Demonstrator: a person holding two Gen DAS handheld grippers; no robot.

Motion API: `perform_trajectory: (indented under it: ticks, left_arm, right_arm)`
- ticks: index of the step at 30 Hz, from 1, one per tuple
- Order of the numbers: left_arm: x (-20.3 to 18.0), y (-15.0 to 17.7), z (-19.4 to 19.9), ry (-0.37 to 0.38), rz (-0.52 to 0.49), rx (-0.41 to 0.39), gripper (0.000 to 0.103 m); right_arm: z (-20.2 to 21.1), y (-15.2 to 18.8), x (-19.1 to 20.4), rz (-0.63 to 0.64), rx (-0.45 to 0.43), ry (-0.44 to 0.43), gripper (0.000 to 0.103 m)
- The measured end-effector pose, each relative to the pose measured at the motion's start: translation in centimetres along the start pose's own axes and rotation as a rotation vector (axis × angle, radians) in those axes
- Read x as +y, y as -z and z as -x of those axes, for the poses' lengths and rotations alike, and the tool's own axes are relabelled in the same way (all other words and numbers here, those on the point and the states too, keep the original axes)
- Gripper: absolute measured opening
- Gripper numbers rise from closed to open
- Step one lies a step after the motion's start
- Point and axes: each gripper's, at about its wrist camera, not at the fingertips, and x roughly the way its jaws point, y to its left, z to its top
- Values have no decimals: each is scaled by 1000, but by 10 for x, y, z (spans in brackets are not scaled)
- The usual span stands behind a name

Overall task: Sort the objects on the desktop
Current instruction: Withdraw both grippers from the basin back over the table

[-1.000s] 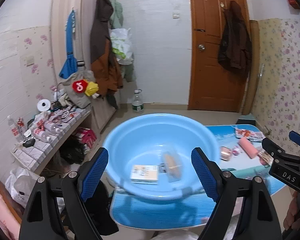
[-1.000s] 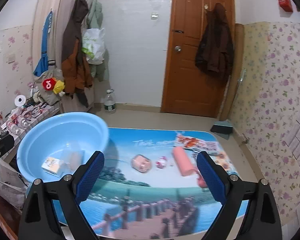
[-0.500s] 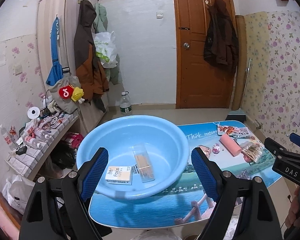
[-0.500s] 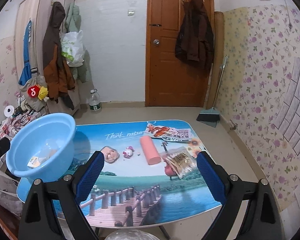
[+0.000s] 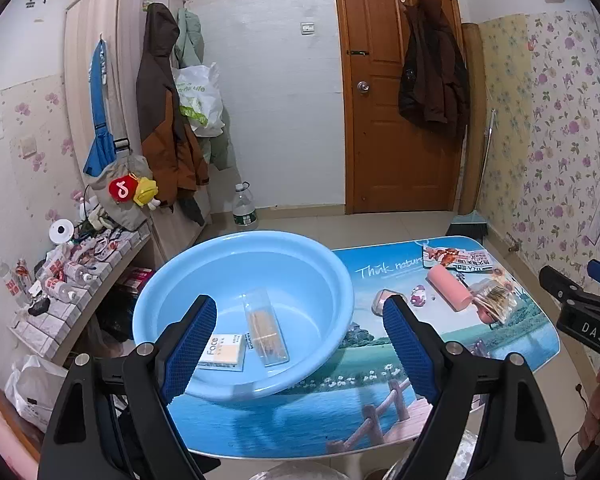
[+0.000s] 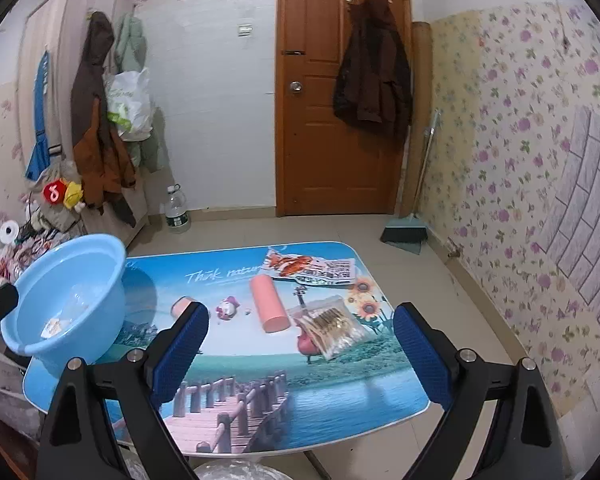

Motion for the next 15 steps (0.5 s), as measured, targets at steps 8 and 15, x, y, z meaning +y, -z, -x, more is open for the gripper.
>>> perform_trajectory:
  ticks: [8, 15]
  left_arm:
    - [-21, -3, -8, 7, -8, 3, 85]
    - [-43, -7, -23, 36, -7, 15, 85]
  right_arm:
    - [-15, 4, -26, -27, 19, 21, 95]
    - [-33, 9, -40, -16, 52, 39, 95]
